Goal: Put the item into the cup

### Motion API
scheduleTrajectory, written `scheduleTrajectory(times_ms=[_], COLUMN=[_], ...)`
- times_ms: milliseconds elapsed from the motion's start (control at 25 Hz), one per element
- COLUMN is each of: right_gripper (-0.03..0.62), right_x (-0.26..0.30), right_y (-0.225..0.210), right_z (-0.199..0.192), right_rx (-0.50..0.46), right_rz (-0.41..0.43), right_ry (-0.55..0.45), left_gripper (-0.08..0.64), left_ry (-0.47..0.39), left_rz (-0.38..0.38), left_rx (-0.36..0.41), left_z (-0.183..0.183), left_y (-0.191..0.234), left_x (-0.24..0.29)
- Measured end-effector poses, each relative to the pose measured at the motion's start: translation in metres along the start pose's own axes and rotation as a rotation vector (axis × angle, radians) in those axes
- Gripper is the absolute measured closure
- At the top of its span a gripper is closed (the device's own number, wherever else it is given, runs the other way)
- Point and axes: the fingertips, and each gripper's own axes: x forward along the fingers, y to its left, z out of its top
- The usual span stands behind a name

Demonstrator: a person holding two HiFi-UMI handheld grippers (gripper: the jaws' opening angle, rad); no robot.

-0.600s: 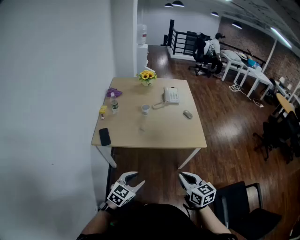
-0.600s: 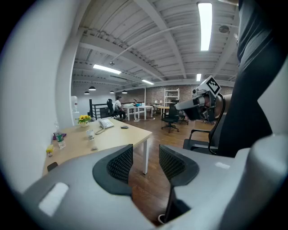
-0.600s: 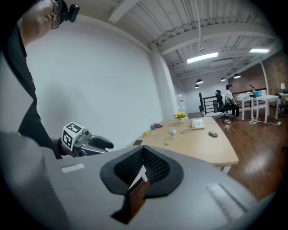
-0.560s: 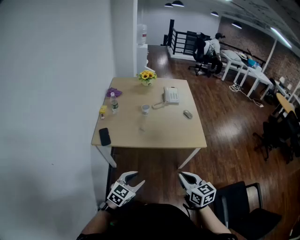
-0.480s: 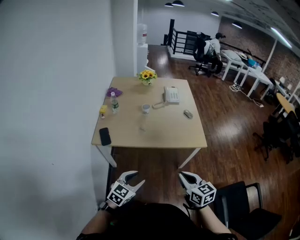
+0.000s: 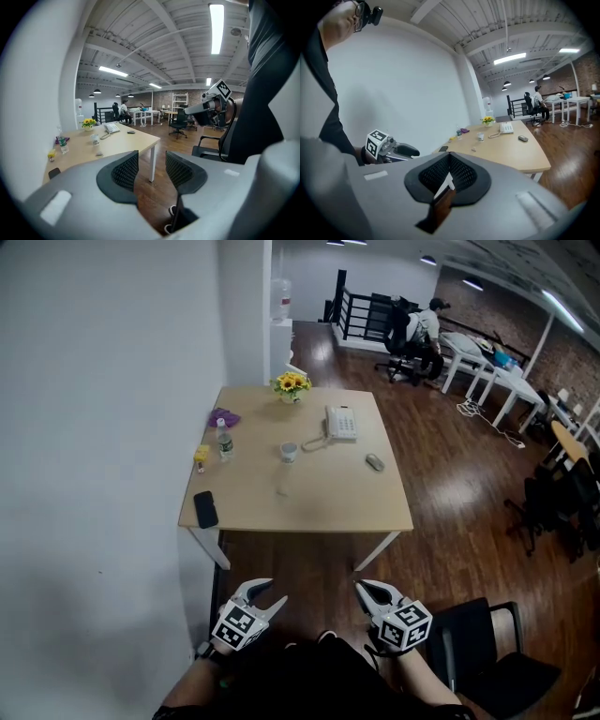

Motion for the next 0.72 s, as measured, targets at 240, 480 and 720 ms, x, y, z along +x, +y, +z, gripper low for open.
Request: scheduleTrajectory(times_ms=[240, 480, 720], right_gripper=[0.584, 0.584, 0.584], right_x=[0.018, 0.056, 0.113], right_y=[-0.011, -0.041, -0.09], right_z=[0.012, 0.031, 0.066], right_rx=[0.0, -0.005, -0.065], right_rz=[0.025, 0.066, 0.128], right_ry=[-0.021, -0.021, -0.023], left_gripper=[0.385, 0.385, 0.385], left_ry=[0.01, 0.018, 0.051], left_rz=[0.024, 0.062, 0.114], left_rx=[-0.014, -0.027, -0.055], left_z=[-0.003, 0.007, 0.019], left_y=[0.019, 0.055, 0.11], left_x=[0.013, 0.039, 0.091])
